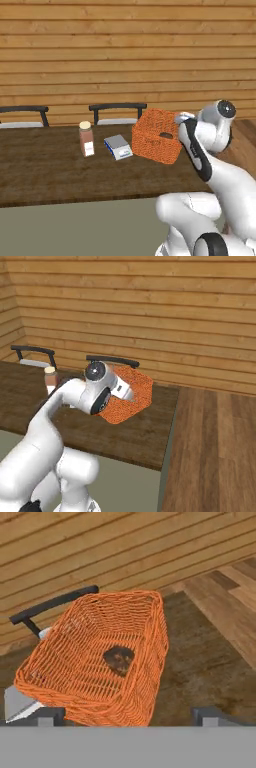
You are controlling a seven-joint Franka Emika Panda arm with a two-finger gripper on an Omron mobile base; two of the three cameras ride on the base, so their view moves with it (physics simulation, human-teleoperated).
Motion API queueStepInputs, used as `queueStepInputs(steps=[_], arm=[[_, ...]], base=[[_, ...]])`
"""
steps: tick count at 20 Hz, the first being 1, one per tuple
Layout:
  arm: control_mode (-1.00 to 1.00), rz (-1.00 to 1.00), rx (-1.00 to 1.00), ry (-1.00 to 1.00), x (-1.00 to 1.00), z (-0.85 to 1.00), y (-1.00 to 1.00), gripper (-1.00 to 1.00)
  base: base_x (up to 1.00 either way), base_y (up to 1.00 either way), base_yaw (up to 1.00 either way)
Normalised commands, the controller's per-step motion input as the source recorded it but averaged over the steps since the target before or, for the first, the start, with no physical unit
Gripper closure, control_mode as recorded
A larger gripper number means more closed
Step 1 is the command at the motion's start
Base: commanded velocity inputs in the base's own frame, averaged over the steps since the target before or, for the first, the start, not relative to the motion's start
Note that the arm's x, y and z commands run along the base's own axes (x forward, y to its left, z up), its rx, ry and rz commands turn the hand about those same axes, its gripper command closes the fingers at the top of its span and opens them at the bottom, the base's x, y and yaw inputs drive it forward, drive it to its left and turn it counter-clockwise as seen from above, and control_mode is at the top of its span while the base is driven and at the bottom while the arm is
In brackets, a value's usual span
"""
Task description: Open the cabinet, pick up the bread from the cabinet and place it in the basket. Then move the basket to the dining counter.
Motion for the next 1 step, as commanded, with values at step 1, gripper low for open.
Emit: queueStepInputs(steps=[1], arm=[[-1.0,0.02,0.0,0.0,-0.81,1.0,0.19,-1.0]], base=[[0.0,0.0,0.0]])
